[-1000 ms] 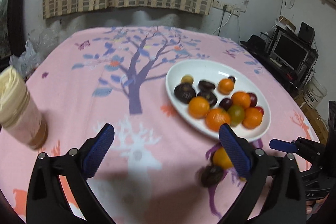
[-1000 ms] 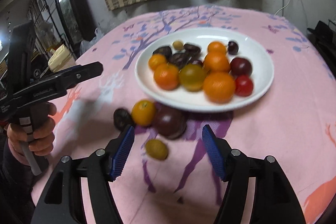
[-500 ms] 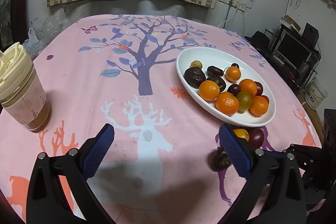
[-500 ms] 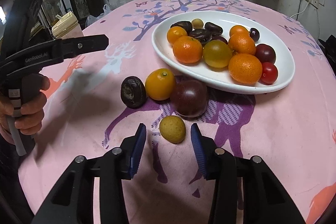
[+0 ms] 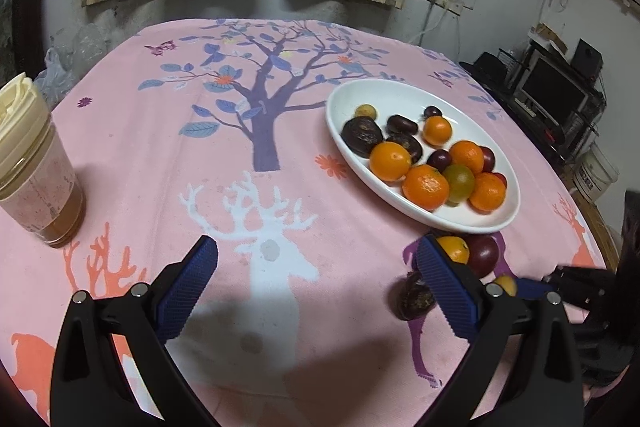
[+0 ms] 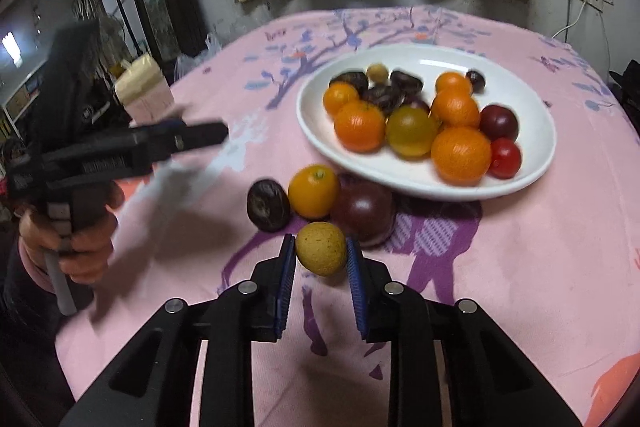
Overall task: Organize fruits
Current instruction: 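Grasp a small yellow fruit with the right tool while the left tool grasps a dark plum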
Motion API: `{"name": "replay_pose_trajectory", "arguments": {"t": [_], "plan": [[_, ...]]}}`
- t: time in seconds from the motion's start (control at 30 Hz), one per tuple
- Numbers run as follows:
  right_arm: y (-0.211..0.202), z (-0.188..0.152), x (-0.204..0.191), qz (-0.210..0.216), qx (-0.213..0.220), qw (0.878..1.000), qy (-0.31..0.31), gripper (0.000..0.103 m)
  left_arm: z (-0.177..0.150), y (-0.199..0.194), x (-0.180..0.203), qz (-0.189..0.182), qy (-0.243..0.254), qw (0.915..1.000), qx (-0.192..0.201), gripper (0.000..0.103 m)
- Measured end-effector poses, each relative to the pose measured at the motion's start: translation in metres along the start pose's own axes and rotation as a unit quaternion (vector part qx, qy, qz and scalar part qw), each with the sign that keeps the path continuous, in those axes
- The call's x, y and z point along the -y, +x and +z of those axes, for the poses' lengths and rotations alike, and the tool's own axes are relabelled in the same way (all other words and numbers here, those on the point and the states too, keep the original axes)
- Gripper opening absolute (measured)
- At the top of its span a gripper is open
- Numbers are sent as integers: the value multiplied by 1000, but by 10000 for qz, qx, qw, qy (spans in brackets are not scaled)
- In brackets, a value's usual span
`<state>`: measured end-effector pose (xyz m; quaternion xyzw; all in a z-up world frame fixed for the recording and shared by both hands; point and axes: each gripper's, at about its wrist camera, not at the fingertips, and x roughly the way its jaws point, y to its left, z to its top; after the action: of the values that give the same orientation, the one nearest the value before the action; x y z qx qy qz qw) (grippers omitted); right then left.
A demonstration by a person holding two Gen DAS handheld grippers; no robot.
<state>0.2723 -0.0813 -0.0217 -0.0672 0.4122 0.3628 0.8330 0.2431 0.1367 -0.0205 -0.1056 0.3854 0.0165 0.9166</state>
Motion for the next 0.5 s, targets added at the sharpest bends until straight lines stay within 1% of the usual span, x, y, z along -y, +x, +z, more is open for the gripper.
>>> {"name": "replay_pose_trajectory", "arguments": {"t": [0.07, 0.1, 0.17, 0.27, 0.3, 0.33, 0.37, 0.43, 0.5], "plan": [[-7, 2, 6, -5, 144, 9998, 153, 26, -3, 3, 8, -164, 186, 9996, -103, 98], [-8, 3, 8, -20, 174, 9996, 218, 26, -6, 6, 14, -315, 309, 9989, -183, 98], [-10, 4, 15, -58, 221, 9990, 381, 26, -12, 9, 25, -470, 536, 9971, -273, 98], [-11, 5, 20, -45, 233, 9983, 538, 26, -22, 11, 45, -509, 1028, 9930, -292, 97], [-11, 5, 20, -61, 235, 9982, 541, 26, -24, 12, 51, -485, 1158, 9917, -287, 92], [-11, 5, 20, -75, 233, 9983, 533, 26, -27, 13, 56, -472, 1315, 9897, -314, 80], [-11, 4, 19, -82, 221, 9984, 517, 26, -29, 16, 60, -511, 1435, 9875, -394, 76], [-10, 4, 18, -92, 201, 9985, 498, 26, -31, 22, 63, -596, 1477, 9858, -535, 63], [-11, 4, 18, -107, 201, 9986, 484, 26, -32, 27, 63, -601, 1441, 9857, -634, 60]]}}
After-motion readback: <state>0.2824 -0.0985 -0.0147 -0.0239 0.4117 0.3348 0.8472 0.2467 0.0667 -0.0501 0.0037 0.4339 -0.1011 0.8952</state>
